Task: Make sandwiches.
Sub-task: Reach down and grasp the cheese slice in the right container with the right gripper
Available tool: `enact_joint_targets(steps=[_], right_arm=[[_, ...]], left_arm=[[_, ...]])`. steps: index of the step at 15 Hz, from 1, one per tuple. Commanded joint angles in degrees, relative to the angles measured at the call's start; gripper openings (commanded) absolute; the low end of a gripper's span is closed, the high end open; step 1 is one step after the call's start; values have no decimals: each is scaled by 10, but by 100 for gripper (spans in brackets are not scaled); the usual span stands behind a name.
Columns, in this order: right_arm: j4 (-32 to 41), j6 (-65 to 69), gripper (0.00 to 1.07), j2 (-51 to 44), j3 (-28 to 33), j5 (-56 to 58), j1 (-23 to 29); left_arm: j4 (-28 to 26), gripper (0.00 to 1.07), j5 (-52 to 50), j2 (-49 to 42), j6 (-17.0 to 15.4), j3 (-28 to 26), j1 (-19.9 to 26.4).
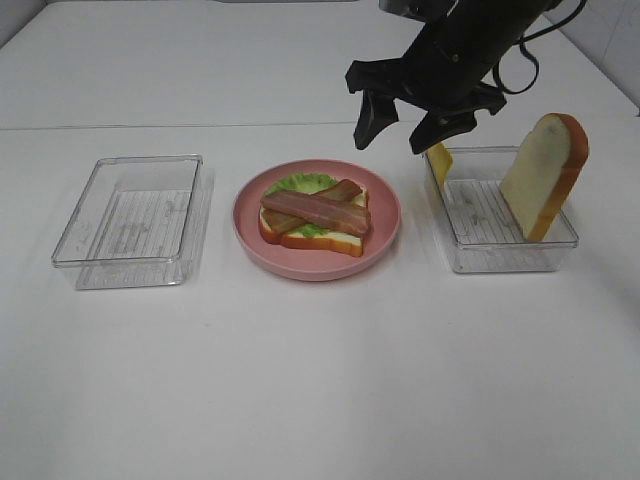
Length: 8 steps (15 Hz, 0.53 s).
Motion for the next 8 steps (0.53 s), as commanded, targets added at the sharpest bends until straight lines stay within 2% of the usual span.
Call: enact_joint_targets(steps=[1,2,5,8], right_arm=[[-109,50,76,-6,-50,45,0],[-140,60,81,-6,-69,55,0],[-202,78,82,11,-128,77,0],[-221,86,74,54,-170,117,0]], left_arm=[[-3,80,-6,-13,0,1,1],[-3,80,-6,-13,0,1,1],[-3,80,-6,-13,0,1,1],[-3,80,-6,-13,0,1,1]])
